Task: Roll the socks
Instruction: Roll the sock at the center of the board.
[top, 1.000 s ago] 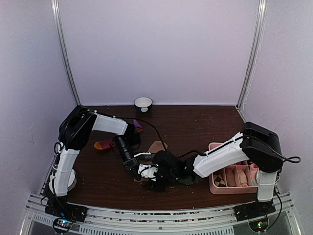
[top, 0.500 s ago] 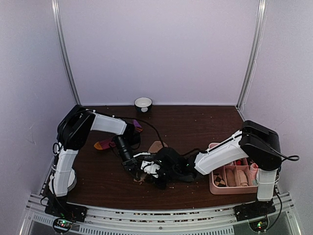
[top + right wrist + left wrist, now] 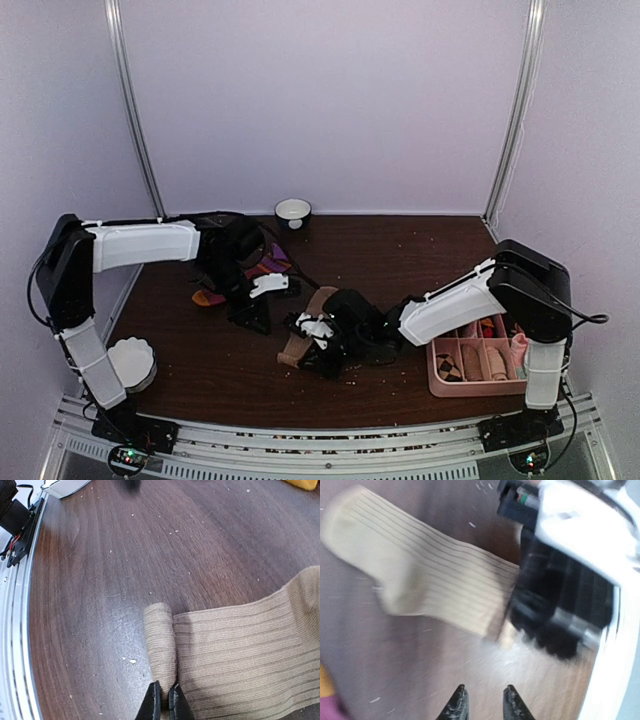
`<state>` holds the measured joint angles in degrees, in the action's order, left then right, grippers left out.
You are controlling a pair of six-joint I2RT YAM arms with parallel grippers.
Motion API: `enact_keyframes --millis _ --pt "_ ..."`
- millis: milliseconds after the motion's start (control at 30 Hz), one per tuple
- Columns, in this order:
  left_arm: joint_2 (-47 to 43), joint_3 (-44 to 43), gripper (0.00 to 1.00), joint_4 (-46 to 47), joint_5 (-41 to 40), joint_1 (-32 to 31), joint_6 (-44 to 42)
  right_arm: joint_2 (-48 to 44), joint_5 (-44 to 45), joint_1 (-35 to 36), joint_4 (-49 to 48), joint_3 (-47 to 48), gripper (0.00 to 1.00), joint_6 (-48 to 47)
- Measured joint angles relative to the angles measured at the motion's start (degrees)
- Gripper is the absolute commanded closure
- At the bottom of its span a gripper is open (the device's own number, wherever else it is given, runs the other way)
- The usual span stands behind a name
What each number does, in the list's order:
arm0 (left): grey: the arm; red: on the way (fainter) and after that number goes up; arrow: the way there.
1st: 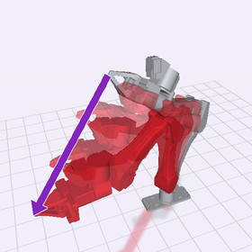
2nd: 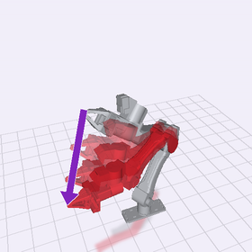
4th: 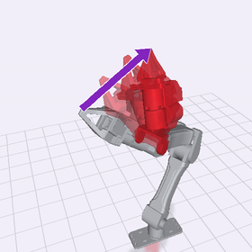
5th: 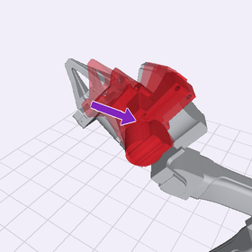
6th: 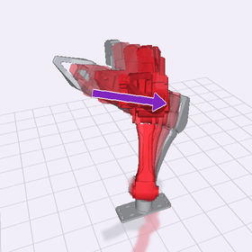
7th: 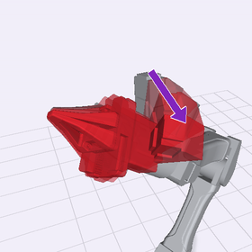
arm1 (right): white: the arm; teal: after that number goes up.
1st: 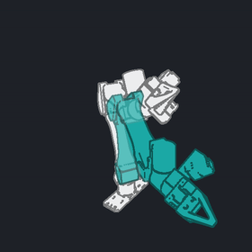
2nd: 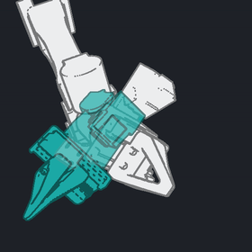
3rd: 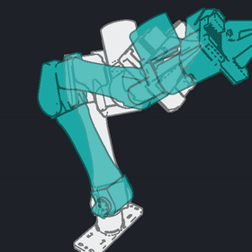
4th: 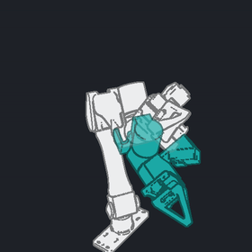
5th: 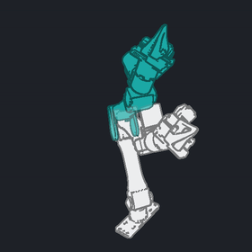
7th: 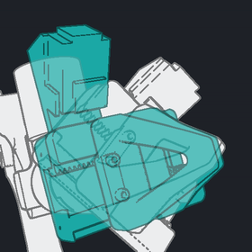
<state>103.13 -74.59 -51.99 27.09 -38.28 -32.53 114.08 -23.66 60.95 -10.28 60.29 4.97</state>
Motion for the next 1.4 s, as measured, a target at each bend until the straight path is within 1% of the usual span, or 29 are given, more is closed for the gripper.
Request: enact_keyframes --millis 67,133,167,200,300,333,367,400,433,467,500,533,567,600,633,667,700,767,800,833,933,967,1000,1067,1100,1167,1200,1333,1400 --pt "-4.07 1.31 0.86 1.86 -2.95 0.00 0.31 0.00 -0.90 -0.22 1.88 0.72 1.00 2.36" --pt "-5.70 1.36 0.96 3.37 -5.05 0.20 0.96 0.00 -1.75 -0.39 4.04 1.60 1.00 4.39" --pt "-5.66 1.22 0.99 3.82 -5.68 0.35 1.62 0.00 -2.21 -0.48 5.03 1.95 1.00 5.11" --pt "-4.98 0.74 0.97 3.82 -6.10 0.70 2.10 0.00 -2.62 -0.57 5.90 2.23 1.00 5.95" --pt "-1.22 -2.21 0.78 3.15 -6.51 2.34 2.75 0.00 -4.22 -0.90 7.41 2.49 1.00 7.89" --pt "-1.03 -1.99 0.64 4.07 -7.15 2.64 2.69 -0.04 -5.03 -1.07 7.76 2.47 1.00 8.63" --pt "-1.88 -0.90 0.41 5.49 -8.48 2.82 2.93 -0.09 -5.64 -1.29 7.93 2.45 1.00 9.25" --pt "-4.31 1.55 0.06 7.91 -10.25 2.91 3.26 -0.24 -6.25 -1.55 8.17 2.32 1.00 10.05" --pt "-8.00 4.48 0.03 10.10 -12.20 2.82 4.11 -0.46 -7.04 -1.84 8.31 1.92 1.00 10.58" --pt "-11.50 6.95 0.03 12.13 -14.23 2.80 4.81 -0.61 -7.56 -2.05 8.41 1.64 1.00 11.26" --pt "-15.45 9.49 0.06 14.43 -16.48 2.71 5.53 -0.72 -8.28 -2.32 8.55 1.40 1.00 11.78" --pt "-17.14 10.23 0.14 14.78 -17.35 2.86 5.68 -0.76 -8.92 -2.54 8.63 1.25 1.00 12.07" --pt "-17.27 9.66 0.10 14.08 -17.66 3.26 5.88 -0.76 -9.46 -2.82 8.74 1.22 1.00 12.59" --pt "-15.96 8.00 0.06 13.07 -17.14 3.80 5.97 -0.76 -10.05 -3.04 8.94 1.20 1.00 13.33" --pt "-12.94 4.96 0.03 11.21 -16.13 4.44 5.40 -0.76 -10.60 -3.30 9.05 1.18 1.00 13.86" --pt "-9.64 2.62 0.02 11.37 -15.13 5.01 4.81 -0.74 -11.10 -3.76 9.09 1.16 1.00 14.64" --pt "-6.99 2.29 0.02 12.81 -14.49 5.29 4.63 -0.72 -11.93 -4.11 9.05 1.03 1.00 15.89" --pt "-5.29 5.84 0.02 15.10 -14.19 5.09 3.48 -0.70 -13.75 -4.92 8.33 0.33 1.00 17.99" --pt "-6.10 8.57 0.03 14.88 -14.19 4.13 2.51 -0.61 -14.97 -5.49 7.67 -0.22 1.00 19.58" --pt "-7.45 11.23 0.06 14.80 -14.21 2.43 1.31 -0.48 -16.20 -6.10 6.91 -0.68 1.00 20.98" --pt "-12.92 16.94 0.15 15.63 -13.29 -6.14 -2.91 0.68 -20.24 -7.78 5.03 -1.20 1.00 24.37" --pt "-13.97 17.66 0.17 16.09 -12.66 -8.72 -4.22 1.20 -21.73 -8.26 4.48 -1.18 1.00 25.24" --pt "-14.43 17.81 0.16 16.33 -11.89 -11.43 -5.44 1.66 -22.88 -8.63 4.26 -1.14 1.00 25.75" --pt "-13.22 17.40 0.17 17.51 -10.75 -15.04 -7.13 2.38 -24.63 -9.14 4.09 -0.92 1.00 26.60" --pt "-11.89 16.92 0.22 17.81 -10.45 -15.91 -7.54 2.69 -25.44 -9.33 3.91 -0.87 1.00 26.82" --pt "-8.44 16.06 0.36 19.28 -10.36 -16.76 -8.04 3.13 -26.67 -9.60 3.30 -0.90 1.00 27.23" --pt "-6.78 15.82 0.41 19.98 -10.38 -16.94 -8.46 3.28 -27.02 -9.66 3.04 -0.92 1.00 27.47" --pt "-2.56 14.93 0.53 21.75 -10.78 -17.62 -9.49 3.72 -28.20 -9.99 1.86 -1.18 1.00 28.24" --pt "-1.27 13.73 0.56 22.43 -11.10 -18.10 -9.68 3.89 -28.63 -10.01 1.36 -1.31 1.00 28.44"
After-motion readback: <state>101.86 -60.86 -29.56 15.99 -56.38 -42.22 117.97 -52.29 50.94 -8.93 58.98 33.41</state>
